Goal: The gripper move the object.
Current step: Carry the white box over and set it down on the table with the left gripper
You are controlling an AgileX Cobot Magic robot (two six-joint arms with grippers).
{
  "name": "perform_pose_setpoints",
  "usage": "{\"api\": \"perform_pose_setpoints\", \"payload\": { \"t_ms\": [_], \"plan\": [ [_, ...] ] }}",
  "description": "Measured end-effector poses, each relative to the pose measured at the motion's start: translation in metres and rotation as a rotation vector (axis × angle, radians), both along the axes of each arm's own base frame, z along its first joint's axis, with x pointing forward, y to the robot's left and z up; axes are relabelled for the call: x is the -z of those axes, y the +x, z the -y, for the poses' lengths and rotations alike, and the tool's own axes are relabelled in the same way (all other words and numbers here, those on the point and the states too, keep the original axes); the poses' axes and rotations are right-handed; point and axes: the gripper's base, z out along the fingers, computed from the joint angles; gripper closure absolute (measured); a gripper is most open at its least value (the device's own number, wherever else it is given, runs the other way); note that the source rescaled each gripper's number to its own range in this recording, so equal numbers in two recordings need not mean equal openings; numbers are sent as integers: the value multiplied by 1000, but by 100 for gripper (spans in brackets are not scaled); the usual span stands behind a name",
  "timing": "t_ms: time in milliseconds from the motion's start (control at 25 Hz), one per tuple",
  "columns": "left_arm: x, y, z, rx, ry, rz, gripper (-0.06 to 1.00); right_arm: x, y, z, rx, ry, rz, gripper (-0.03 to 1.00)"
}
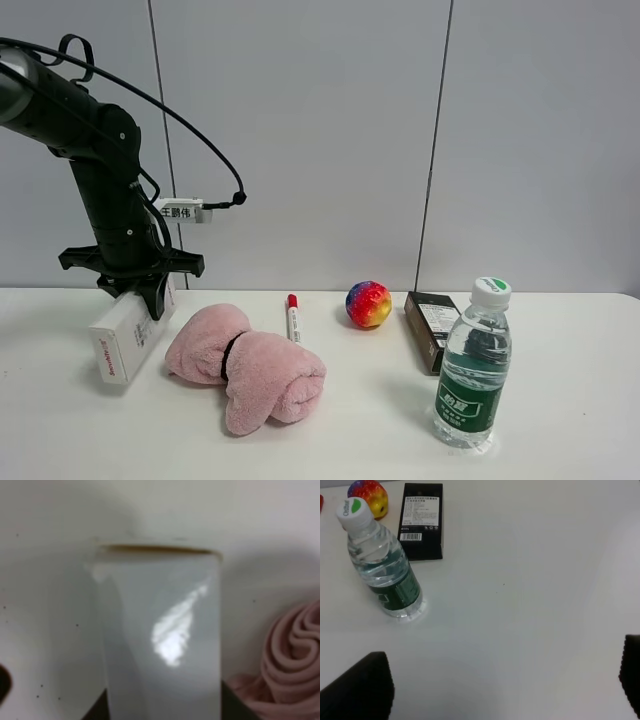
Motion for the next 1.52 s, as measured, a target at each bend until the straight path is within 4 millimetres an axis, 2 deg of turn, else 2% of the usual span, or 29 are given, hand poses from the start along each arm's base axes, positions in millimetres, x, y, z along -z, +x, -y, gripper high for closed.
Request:
{"api": "perform_pose_setpoints", "payload": {
  "t_ms": [360,1320,1520],
  "plan": [
    [15,1,0,20,14,-35,94,0,0,0,0,0,0,-3],
    [18,-2,10,75,-18,-52,94,0,0,0,0,0,0,-3],
    [19,-1,8,90,7,-47,88,0,0,0,0,0,0,-3]
  ]
}}
